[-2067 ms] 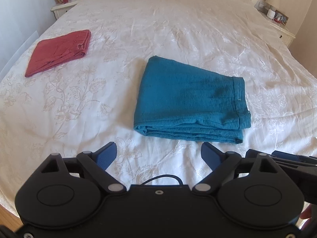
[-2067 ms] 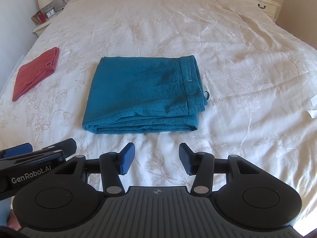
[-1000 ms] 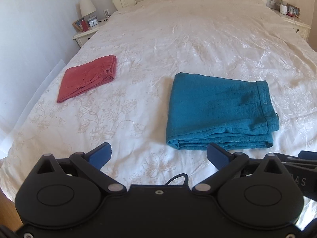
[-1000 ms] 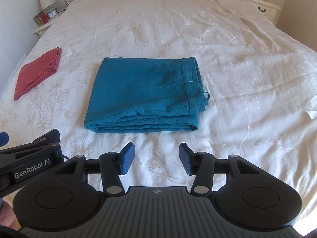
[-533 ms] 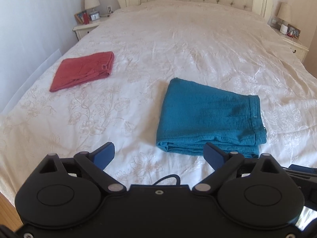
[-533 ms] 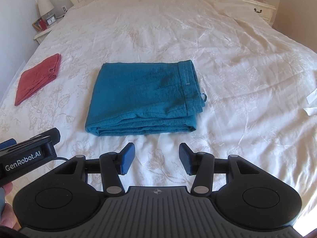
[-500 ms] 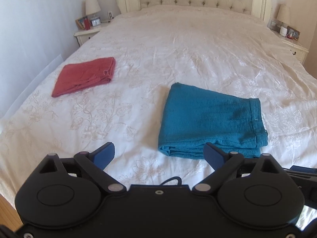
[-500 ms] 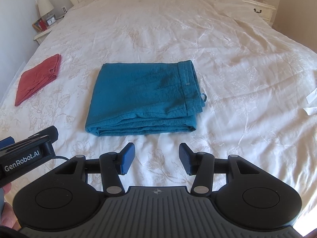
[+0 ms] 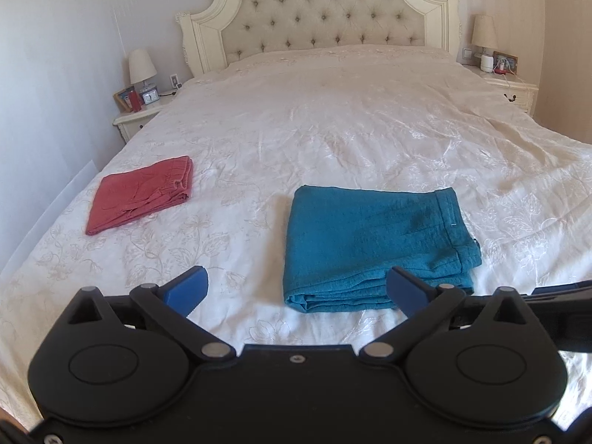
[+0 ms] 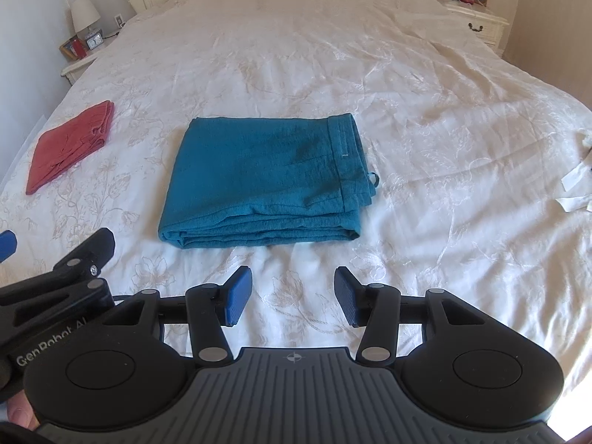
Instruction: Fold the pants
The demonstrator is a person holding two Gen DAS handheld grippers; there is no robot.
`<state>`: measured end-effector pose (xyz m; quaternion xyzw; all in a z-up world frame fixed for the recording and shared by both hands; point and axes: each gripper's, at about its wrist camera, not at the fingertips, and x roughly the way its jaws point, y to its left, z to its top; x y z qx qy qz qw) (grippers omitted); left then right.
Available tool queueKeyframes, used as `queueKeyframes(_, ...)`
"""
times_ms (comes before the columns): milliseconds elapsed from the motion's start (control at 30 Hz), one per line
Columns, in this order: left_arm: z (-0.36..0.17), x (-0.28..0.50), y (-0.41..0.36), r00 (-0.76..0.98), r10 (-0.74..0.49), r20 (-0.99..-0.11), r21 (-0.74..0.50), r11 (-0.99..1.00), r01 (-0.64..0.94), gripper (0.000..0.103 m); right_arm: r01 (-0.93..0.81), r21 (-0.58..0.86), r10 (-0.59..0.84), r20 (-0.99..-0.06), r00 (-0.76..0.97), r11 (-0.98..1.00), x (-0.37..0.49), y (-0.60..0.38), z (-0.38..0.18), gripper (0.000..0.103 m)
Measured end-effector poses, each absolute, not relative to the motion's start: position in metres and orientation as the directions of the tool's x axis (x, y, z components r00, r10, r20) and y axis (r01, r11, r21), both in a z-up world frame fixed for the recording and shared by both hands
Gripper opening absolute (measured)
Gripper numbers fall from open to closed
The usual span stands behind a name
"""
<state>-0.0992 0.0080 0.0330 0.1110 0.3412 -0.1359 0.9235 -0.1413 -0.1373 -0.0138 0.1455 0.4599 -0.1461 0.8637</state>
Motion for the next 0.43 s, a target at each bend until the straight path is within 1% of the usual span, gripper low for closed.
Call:
queueKeyframes(133,0.031,-0.098,0.019,0.696,-0.23,-0.68,0.024,0.942,0.335,0.102,0.388,0.115,-0.119,-0.839,0.53,0.915,-0.141,-0.135,-0.013,0.048)
queueKeyframes(200,0.029,-0.095,0.022,0.676,-0.238,-0.697,-0.002,0.944,0.33,0.102,0.39,0.109,-0.122,-0.844,0.523,0.914,-0.141,-0.133,-0.014,0.048)
queueKeyframes(433,0.023,-0.082,0.027,0.629,-0.174,-0.758,0.025,0.955,0.295,0.102,0.387,0.114,-0.115,-0.845,0.522,0.915,-0.139,-0.124,-0.015,0.048)
